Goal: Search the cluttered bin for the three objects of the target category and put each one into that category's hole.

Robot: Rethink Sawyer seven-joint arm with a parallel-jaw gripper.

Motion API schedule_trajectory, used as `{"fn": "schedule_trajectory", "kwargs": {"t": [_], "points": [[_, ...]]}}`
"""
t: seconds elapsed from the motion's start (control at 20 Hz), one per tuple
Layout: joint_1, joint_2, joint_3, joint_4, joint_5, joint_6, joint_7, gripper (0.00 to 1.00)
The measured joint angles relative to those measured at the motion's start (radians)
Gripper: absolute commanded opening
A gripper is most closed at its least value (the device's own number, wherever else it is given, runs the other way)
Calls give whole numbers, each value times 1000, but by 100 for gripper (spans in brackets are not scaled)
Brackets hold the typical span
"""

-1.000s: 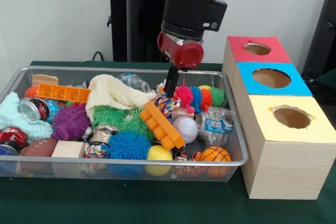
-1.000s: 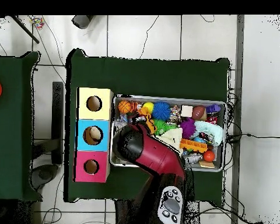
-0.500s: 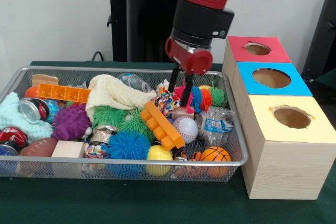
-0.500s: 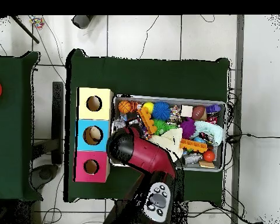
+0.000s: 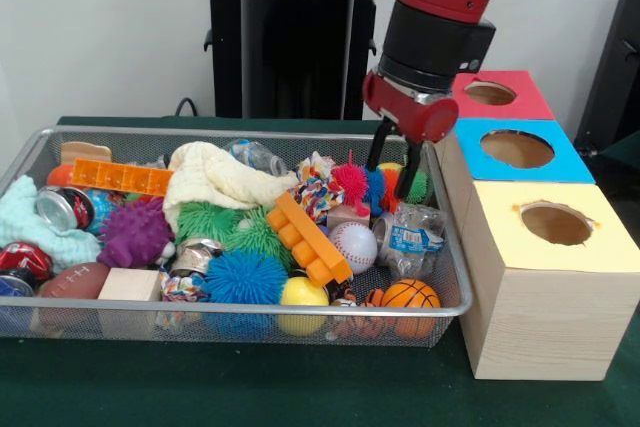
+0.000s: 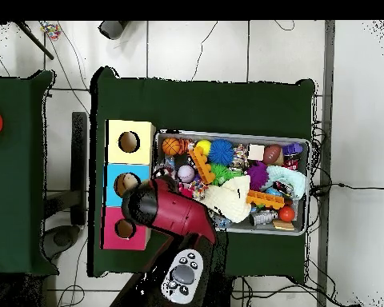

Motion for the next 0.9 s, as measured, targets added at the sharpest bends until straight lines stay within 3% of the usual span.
{"fn": "schedule_trajectory", "kwargs": {"t": [0.9], "points": [[9, 0, -2, -22, 2, 32, 0, 100]]}}
